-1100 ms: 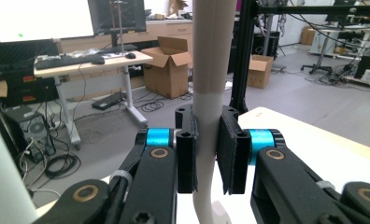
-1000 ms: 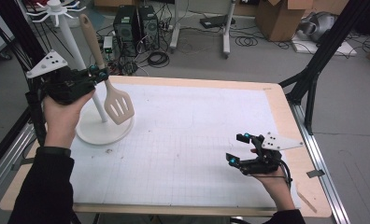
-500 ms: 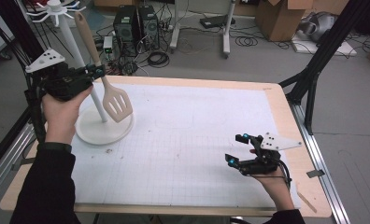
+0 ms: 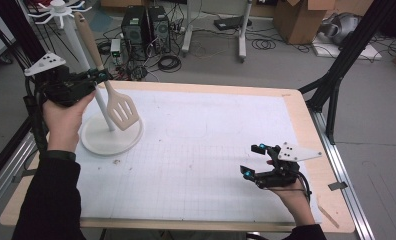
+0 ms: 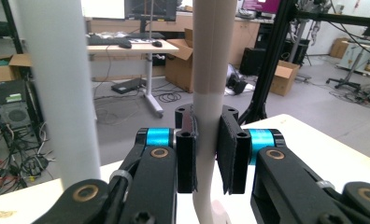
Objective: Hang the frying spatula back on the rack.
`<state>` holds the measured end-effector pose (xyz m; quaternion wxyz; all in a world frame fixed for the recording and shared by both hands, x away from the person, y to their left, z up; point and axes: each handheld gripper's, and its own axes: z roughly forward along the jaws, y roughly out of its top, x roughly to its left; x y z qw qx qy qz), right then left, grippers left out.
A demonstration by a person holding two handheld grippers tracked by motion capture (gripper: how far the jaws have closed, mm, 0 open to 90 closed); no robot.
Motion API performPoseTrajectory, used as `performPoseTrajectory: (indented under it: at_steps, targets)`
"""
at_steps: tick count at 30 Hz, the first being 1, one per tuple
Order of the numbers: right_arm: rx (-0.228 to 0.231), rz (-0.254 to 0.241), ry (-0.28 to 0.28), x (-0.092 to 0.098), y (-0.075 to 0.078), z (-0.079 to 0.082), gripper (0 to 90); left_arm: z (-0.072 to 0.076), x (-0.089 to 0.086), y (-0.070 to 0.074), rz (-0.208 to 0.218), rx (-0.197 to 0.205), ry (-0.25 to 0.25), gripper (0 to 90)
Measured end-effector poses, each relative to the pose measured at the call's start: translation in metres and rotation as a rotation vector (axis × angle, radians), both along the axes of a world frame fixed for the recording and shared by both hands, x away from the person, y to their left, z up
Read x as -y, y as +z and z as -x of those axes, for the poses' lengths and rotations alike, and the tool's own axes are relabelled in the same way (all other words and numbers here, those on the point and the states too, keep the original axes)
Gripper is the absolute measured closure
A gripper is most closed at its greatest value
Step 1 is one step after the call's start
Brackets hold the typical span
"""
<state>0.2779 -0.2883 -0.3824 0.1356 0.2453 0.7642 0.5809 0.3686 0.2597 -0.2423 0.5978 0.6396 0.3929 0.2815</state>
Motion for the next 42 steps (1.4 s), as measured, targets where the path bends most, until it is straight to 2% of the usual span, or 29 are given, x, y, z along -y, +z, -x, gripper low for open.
performPoseTrajectory:
  at_steps: [3,8,11,14,16,22,29,34,38,42]
  targets:
    - [0.001,0.000,0.000,0.000,0.000,0.000,15.9,-0.001,-0.004,-0.004,0.009,-0.007,0.007,78.4]
    - [0.002,0.001,-0.001,0.000,0.000,0.000,16.0,0.000,-0.008,-0.008,0.016,0.016,0.000,77.8]
    - [0.002,0.002,0.001,-0.001,0.000,0.000,15.9,0.000,-0.010,-0.008,0.030,0.008,0.002,76.4]
    - [-0.001,0.003,0.001,-0.001,0.000,0.000,16.0,0.001,-0.011,-0.007,0.056,0.012,-0.001,71.2]
    - [0.004,0.004,-0.001,-0.001,0.000,0.000,15.9,0.002,-0.012,-0.006,0.069,0.009,0.003,63.9]
    - [0.009,0.000,-0.001,-0.001,0.000,0.000,15.9,0.009,-0.014,-0.006,0.043,0.037,-0.010,48.5]
    - [0.001,0.000,-0.002,0.000,0.000,0.000,15.9,0.021,-0.023,-0.018,-0.017,0.069,0.010,36.4]
    - [0.006,0.001,-0.004,0.000,0.000,0.000,15.9,0.038,-0.027,-0.025,-0.034,0.086,-0.019,32.7]
    - [0.002,-0.003,-0.008,0.000,-0.001,-0.001,15.9,0.056,-0.021,-0.034,-0.054,0.095,-0.079,30.3]
    - [-0.004,0.001,-0.009,0.000,-0.003,-0.002,15.8,0.074,-0.009,-0.049,-0.059,0.092,-0.149,27.9]
